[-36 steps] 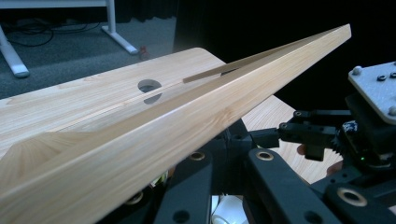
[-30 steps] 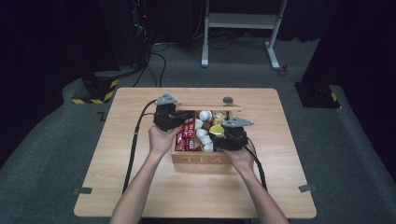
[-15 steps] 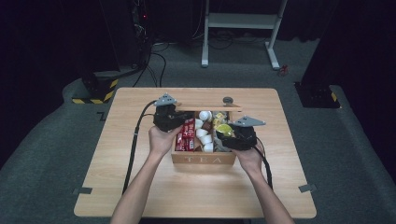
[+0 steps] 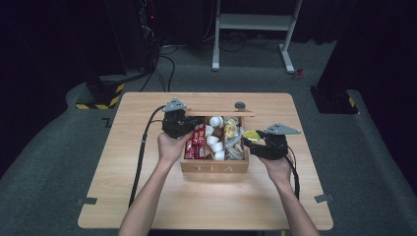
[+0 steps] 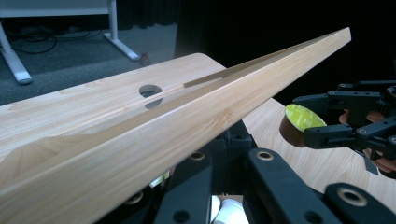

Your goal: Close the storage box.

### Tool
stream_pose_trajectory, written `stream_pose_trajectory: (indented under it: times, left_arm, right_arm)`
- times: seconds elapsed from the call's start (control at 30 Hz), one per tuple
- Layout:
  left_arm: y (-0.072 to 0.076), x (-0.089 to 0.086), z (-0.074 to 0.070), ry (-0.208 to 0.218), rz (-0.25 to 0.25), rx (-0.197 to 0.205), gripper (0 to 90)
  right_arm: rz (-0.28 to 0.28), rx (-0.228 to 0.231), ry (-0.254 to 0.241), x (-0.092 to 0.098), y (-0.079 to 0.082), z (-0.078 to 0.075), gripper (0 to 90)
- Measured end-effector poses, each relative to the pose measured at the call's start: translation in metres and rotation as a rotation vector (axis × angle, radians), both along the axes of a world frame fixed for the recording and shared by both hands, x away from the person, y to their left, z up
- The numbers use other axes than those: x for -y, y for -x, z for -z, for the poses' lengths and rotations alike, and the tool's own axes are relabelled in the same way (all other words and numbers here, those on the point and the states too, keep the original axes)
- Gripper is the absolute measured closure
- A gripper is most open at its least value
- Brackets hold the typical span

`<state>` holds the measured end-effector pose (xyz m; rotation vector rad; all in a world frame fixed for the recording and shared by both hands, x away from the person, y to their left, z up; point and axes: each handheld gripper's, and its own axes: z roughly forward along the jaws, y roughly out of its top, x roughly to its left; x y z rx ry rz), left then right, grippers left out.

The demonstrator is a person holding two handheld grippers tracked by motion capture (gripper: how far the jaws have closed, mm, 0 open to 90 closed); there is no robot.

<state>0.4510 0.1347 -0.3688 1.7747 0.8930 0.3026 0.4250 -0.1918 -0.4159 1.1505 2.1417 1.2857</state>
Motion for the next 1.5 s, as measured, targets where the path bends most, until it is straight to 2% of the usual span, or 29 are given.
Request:
stream_pose_trajectory:
  times: [0.2, 0.3, 0.53, 0.93, 1.03, 1.1, 1.23, 1.5]
  left_arm:
    - [0.001, 0.000, 0.000, -0.010, 0.001, -0.003, 90.0]
    - [0.001, 0.000, -0.001, -0.014, 0.001, -0.012, 90.0]
    - [0.000, 0.000, -0.001, -0.007, 0.002, -0.018, 90.0]
    - [0.001, 0.000, -0.001, -0.021, 0.002, -0.015, 90.0]
    - [0.001, 0.000, -0.001, -0.022, 0.002, -0.013, 90.0]
    - [0.001, 0.000, -0.001, -0.021, 0.001, -0.013, 90.0]
    - [0.001, 0.000, -0.001, -0.024, 0.002, -0.013, 90.0]
    - [0.002, 0.001, 0.000, -0.023, -0.001, -0.007, 90.0]
  right_arm:
    - [0.023, 0.021, -0.011, 0.013, 0.005, 0.002, 38.0]
    - [0.038, 0.014, -0.020, 0.020, 0.005, 0.003, 38.0]
    - [0.057, 0.013, 0.001, 0.035, 0.006, 0.005, 38.0]
    - [0.110, -0.048, 0.019, 0.054, -0.001, 0.036, 38.0]
    - [0.120, -0.058, 0.044, 0.056, -0.003, 0.042, 37.9]
    - [0.127, -0.067, 0.042, 0.056, -0.004, 0.045, 37.9]
    - [0.131, -0.083, 0.081, 0.055, -0.007, 0.055, 37.9]
    - [0.160, -0.094, 0.078, 0.057, -0.013, 0.067, 37.8]
